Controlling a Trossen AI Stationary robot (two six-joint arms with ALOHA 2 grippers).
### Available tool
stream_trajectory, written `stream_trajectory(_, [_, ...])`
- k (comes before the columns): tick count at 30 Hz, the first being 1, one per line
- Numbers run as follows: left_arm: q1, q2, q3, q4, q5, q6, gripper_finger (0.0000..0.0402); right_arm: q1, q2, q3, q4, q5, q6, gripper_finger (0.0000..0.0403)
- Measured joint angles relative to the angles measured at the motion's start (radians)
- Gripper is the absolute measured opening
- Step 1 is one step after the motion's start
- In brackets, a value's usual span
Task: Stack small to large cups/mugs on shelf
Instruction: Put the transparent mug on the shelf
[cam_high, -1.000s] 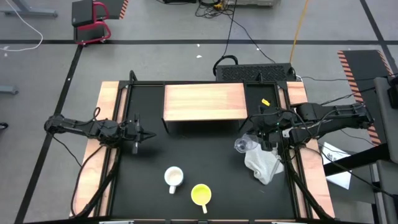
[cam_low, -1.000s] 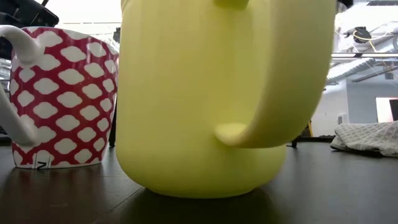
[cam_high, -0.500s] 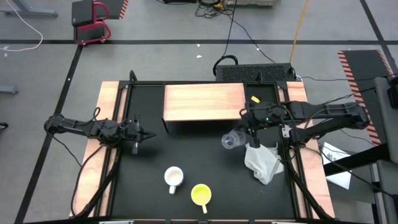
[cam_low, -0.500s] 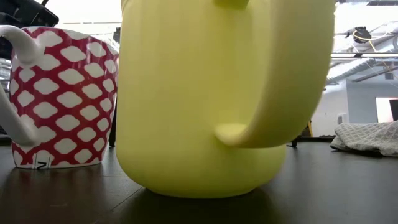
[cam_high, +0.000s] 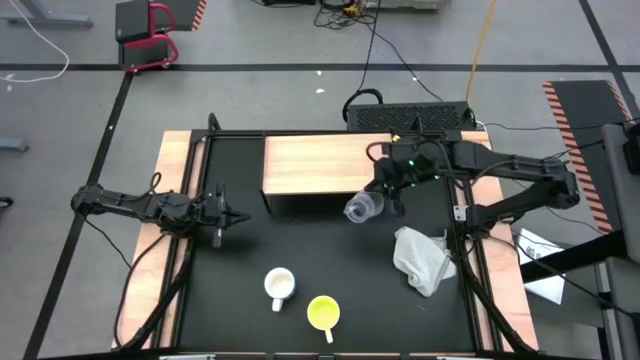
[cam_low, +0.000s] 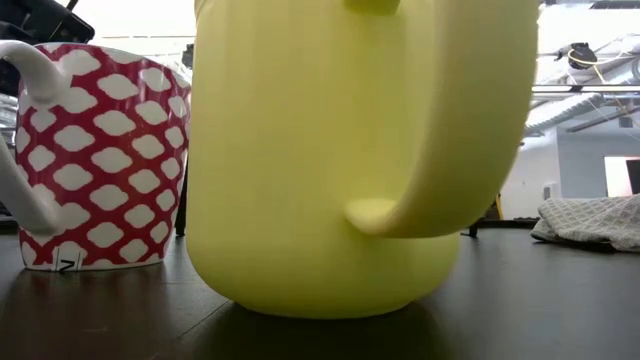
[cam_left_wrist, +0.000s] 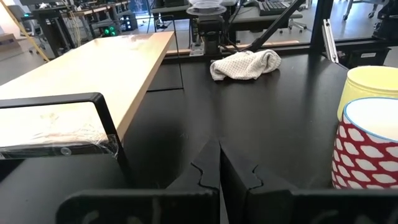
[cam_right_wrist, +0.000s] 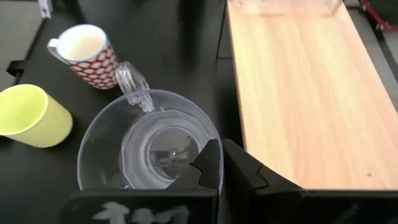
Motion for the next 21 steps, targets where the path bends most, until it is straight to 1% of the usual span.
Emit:
stream_trajectory(5, [0.0,0.0,0.0,-0.011,0.001,-0.003,0.0003,-0.03,0.095,0.106,-0.098,0.0,-0.003,0.0])
stream_trajectory(9, [0.0,0.0,0.0,-0.026,0.001,-0.003,0.0003,-0.041,0.149,0.167,-0.137,-0.001,-0.019,0.0])
stream_trajectory(12, [0.0,0.0,0.0,-0.033,0.001,-0.003,0.0003,-0.056,0.18,0.212,-0.157,-0.01,-0.036,0.0])
stream_trajectory(15, [0.0,0.0,0.0,-0.033,0.001,-0.003,0.0003,-0.075,0.205,0.252,-0.17,-0.055,-0.05,0.0])
stream_trajectory(21, [0.0,0.0,0.0,-0.034,0.001,-0.003,0.0003,-0.12,0.242,0.312,-0.208,-0.057,-0.093,0.0])
